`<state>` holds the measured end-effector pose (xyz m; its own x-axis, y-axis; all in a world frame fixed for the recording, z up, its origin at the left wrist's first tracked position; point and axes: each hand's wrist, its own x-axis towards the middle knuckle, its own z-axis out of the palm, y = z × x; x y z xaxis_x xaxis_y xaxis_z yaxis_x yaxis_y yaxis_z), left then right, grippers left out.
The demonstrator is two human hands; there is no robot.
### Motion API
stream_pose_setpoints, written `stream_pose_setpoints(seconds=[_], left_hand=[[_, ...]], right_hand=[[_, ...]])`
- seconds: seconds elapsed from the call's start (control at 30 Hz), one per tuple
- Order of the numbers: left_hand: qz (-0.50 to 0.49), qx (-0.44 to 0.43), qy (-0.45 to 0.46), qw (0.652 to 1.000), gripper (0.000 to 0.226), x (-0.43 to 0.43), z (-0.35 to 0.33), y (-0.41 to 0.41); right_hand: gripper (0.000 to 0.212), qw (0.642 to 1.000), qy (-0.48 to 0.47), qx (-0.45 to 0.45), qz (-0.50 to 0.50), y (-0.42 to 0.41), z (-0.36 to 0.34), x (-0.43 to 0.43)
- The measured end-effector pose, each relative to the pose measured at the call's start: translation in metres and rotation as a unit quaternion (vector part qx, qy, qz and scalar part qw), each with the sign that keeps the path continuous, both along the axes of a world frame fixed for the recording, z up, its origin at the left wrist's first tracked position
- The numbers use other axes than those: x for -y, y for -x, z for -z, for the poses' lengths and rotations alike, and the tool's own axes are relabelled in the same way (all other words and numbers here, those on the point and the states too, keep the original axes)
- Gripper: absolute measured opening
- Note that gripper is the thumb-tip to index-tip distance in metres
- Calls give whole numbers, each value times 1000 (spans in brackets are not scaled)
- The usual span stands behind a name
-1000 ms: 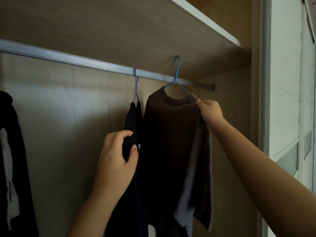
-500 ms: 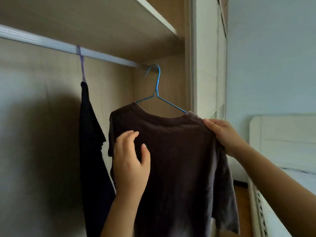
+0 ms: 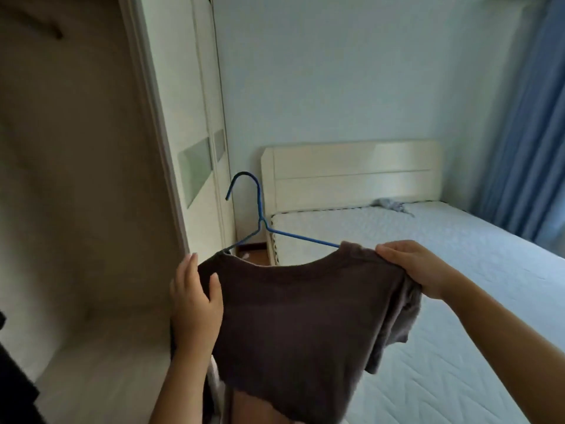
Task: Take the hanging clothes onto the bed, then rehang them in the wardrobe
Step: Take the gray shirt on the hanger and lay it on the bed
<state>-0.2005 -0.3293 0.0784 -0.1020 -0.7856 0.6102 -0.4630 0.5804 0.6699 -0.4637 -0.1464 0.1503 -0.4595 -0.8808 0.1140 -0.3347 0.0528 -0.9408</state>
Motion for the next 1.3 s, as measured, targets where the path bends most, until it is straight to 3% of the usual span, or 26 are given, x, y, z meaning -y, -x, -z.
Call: stream_pose_setpoints(seconds=[0.13,0.23,0.33,0.5,0.7,0.9,1.1,1.3], left_hand=[[58,88,-61,993,53,-39,27,16],[60,137,-35,988,39,-53,44,29],[87,143,-38,985,18,-69,54,42],[194,134,-156,959,21,-110,83,45],[248,128,-235,931,17,-183,109,52],[321,173,-249,897,19,-306,119,96],[441,227,-254,830,16,-476,132,139],[549,297,-255,738,16,-645,153,165]], right_hand=[[39,998,-16,42,51,9,17,-83],[32,994,-40,55,84,12,23,-135],[39,990,-57,56,114,12,34,-177],[27,981,-97,77,149,5,56,-236],[34,961,-177,-1,214,-3,92,-322],[35,907,-301,-81,285,-16,130,-477],[47,840,-324,7,435,-62,158,-679],[34,759,-344,79,547,-132,177,-850]])
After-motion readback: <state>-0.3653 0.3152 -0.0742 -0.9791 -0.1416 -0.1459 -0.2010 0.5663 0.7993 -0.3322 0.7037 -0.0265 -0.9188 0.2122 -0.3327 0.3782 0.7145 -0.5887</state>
